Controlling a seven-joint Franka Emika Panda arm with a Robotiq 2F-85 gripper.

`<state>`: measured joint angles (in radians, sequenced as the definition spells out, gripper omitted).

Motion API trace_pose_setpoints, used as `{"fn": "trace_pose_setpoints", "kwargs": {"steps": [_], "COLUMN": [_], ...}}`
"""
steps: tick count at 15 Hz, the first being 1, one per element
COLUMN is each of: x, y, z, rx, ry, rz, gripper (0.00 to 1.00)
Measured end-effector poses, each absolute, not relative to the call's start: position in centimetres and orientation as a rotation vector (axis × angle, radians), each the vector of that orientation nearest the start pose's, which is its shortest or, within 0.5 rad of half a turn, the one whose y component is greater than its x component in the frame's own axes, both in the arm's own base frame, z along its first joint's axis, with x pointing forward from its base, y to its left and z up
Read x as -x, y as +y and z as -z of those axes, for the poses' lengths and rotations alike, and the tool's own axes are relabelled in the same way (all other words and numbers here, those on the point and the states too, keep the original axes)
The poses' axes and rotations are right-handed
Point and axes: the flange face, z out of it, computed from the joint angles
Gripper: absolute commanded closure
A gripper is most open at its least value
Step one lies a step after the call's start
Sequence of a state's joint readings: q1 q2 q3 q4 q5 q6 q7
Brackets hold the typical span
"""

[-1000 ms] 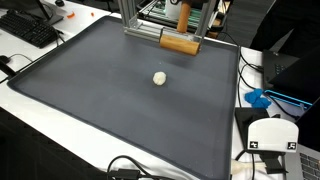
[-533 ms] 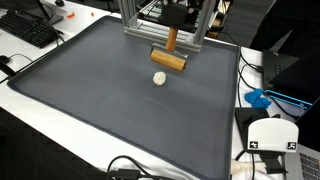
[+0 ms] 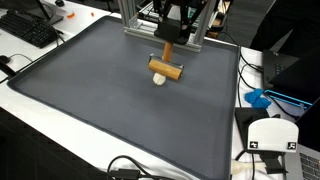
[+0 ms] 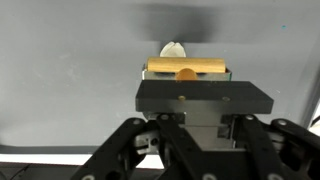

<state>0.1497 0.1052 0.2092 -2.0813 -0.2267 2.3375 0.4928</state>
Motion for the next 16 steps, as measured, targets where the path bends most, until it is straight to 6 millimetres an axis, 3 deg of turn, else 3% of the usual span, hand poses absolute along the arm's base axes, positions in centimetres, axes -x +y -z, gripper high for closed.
{"fn": "trace_pose_setpoints", "kwargs": {"steps": [8, 16], "x": [-55.0, -54.3], "y": [19.1, 18.8], "z": [-37.5, -36.4], "rx": [3.213, 3.249], "ry": [-0.008, -0.036], "rz": [0.296, 0.198], "gripper": [0.78, 0.78]}}
